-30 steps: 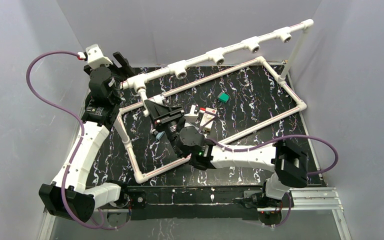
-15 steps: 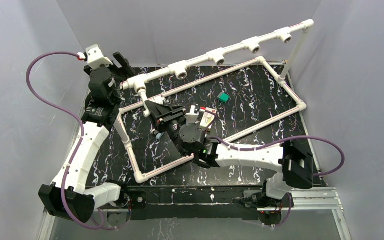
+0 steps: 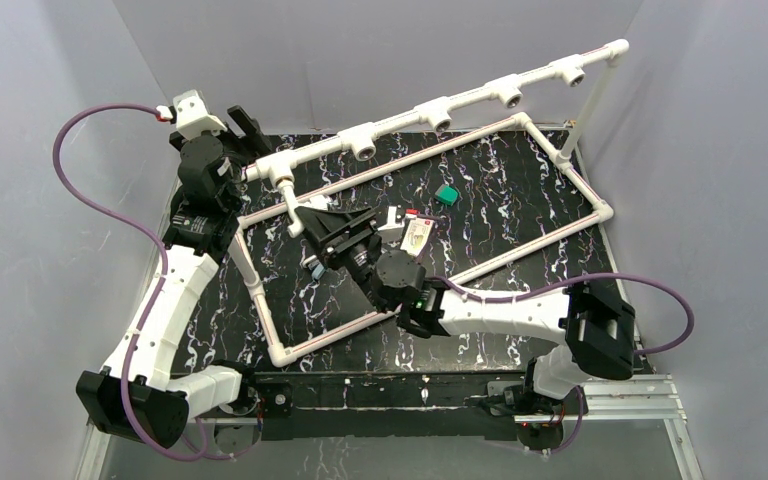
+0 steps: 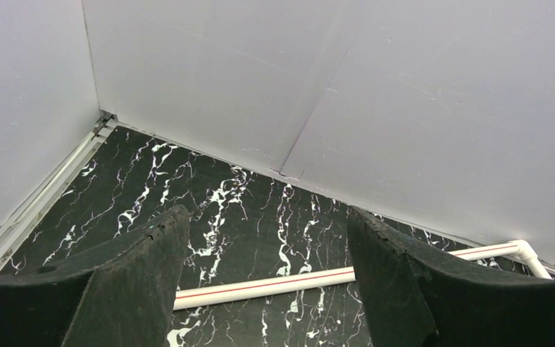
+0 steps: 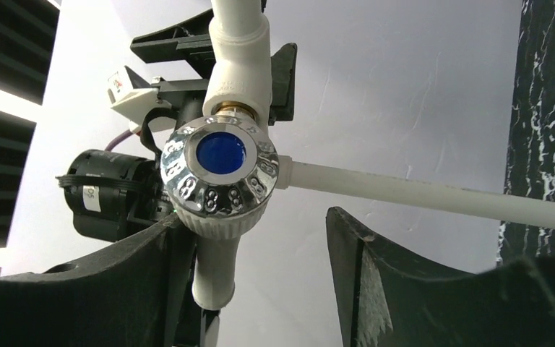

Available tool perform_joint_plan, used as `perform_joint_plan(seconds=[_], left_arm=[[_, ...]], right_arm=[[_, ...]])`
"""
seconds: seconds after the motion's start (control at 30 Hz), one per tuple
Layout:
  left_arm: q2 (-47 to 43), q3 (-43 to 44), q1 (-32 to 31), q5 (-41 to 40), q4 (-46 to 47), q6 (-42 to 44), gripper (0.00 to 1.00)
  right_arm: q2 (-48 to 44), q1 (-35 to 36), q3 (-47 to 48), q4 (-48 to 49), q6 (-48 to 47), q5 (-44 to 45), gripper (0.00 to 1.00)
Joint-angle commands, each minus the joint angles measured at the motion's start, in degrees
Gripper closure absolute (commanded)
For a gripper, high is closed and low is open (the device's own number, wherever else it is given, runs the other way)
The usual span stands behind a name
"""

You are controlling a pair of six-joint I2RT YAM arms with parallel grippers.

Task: Install the water faucets

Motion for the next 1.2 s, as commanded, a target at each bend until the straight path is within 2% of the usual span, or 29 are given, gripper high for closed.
perform_joint_plan(seconds=[0.0,0.3,0.5,0.63,0.87,1.07,1.17], left_arm=[[4.83,-7.08,-0.82,1.73,-20.82,1.41,0.23],[5.25,-6.65,-0.83,1.39,-21.03,1.85,0.23],[5.37,-6.35,-0.86,1.47,-21.23,1.79,0.23],[5.54,-6.28,-0.83,1.83,-21.29,1.36,0.23],[6.12,-5.81,-0.81,2.28,-21.32,1.06,0.23],[6.46,-5.75,-0.82,2.34,-21.34,0.93,0.23],[6.68,-5.72,-0.86,2.62,-21.26,0.72,0.23]], right_arm=[[-2.35,-0.22,-4.39,3.69,-10.32,-3.01,0.28],[-9.79,-0.21,-8.03,5.84,-20.15,-12.53,0.27],[-16.44,-0.25,-6.63,-5.92,-33.05,-18.07,0.26],[-21.03,-0.31,-5.38,-10.85,-48.29,-22.05,0.28],[-23.48,-0.33,5.36,-31.32,-77.63,-28.08,0.26],[-24.95,-0.37,8.46,-39.82,-107.95,-31.08,0.22],[-24.86,-0.33,7.87,-40.79,-123.45,-31.10,0.19]])
